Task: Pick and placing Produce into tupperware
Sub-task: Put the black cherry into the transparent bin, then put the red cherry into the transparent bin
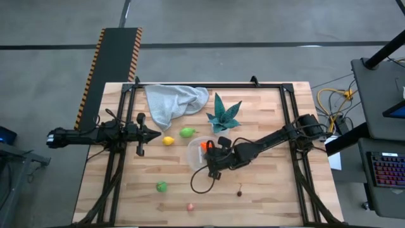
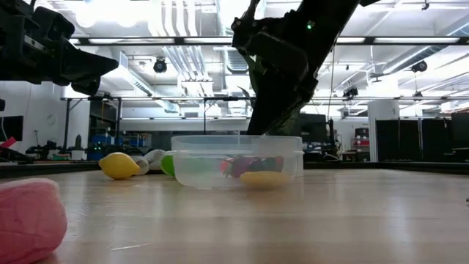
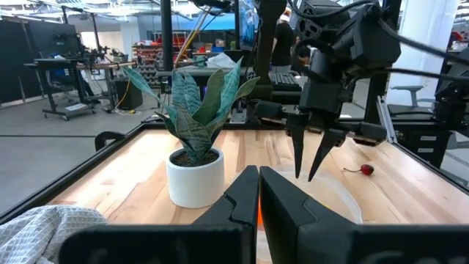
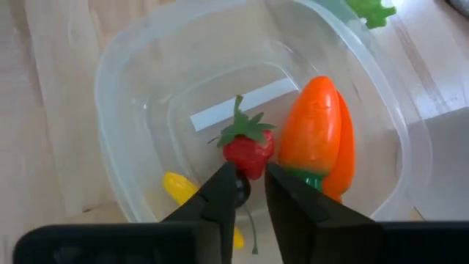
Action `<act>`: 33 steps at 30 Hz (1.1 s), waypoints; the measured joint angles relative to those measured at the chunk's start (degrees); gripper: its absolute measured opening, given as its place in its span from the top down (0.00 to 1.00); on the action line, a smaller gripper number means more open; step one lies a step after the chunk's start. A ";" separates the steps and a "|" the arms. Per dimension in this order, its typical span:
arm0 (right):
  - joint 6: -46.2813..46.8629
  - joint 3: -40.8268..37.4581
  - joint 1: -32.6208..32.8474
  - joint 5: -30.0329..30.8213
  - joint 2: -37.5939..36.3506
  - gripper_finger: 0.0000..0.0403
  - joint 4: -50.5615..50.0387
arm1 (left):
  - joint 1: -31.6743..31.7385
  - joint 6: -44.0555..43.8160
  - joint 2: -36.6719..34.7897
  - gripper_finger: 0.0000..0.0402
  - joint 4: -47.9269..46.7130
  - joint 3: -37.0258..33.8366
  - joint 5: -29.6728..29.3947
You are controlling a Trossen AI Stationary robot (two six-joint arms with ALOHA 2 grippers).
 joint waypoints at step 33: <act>26.20 -0.41 29.75 7.17 3.08 0.64 -9.19 | 0.00 1.44 -0.03 1.00 -0.07 0.00 -0.02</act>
